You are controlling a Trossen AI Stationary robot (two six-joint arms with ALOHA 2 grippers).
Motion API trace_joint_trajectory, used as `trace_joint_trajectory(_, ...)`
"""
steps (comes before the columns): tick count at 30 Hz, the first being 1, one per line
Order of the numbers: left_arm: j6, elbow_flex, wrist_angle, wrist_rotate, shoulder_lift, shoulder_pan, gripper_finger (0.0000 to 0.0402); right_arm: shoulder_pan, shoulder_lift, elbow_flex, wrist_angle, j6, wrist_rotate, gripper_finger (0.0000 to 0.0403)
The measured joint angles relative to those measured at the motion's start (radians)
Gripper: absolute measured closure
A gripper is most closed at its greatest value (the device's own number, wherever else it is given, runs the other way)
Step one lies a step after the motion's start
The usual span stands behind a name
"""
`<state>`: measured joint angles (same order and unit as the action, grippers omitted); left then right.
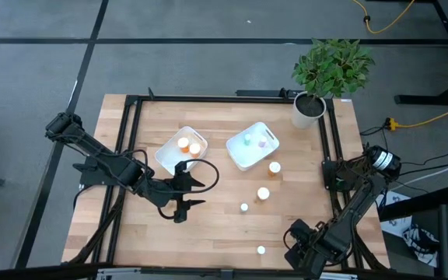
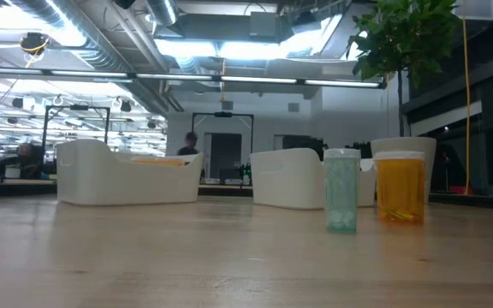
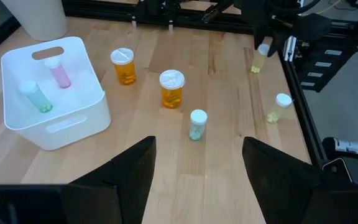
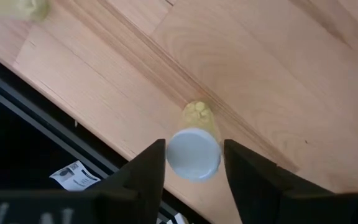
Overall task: Pick and place medicine bottles into bin by pill shape (circle, oval)
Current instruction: Put the yellow tablet bottle into the right white bin
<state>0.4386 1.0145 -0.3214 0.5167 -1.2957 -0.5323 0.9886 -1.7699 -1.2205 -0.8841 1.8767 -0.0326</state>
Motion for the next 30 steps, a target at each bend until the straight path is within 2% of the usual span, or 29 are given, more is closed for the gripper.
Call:
trace_joint_trajectory(7,0.0,0.0,0.0,0.0,0.0,0.0,0.0168,0.0,0.0,0.0,0.0,0.0,-0.001,0.0294)
trace_joint_trajectory(12,0.0,0.0,0.0,0.0,0.0,0.0,0.0168,-0.027,0.0,-0.008,0.028,-0.001,0.004,0.0301)
trace_joint_trajectory(14,0.0,0.0,0.0,0.001,0.0,0.0,0.0168,-0.052,0.0,-0.021,0.023,-0.033,0.04,0.0301)
trace_joint_trajectory(17,0.0,0.0,0.0,0.021,0.0,0.0,0.0168,-0.093,0.0,-0.054,-0.048,-0.109,0.11,0.0301)
trace_joint_trajectory(21,-0.001,0.0,0.0,0.024,0.0,0.0,0.0168,-0.153,0.0,-0.117,-0.208,-0.196,0.12,0.0302)
trace_joint_trajectory(25,-0.001,0.0,0.0,0.024,0.0,0.0,0.0168,-0.22,0.0,-0.201,-0.371,-0.301,0.031,0.0303)
trace_joint_trajectory(30,-0.002,0.0,0.0,0.024,0.0,0.0,0.0168,-0.31,0.0,-0.317,-0.526,-0.432,-0.176,0.0303)
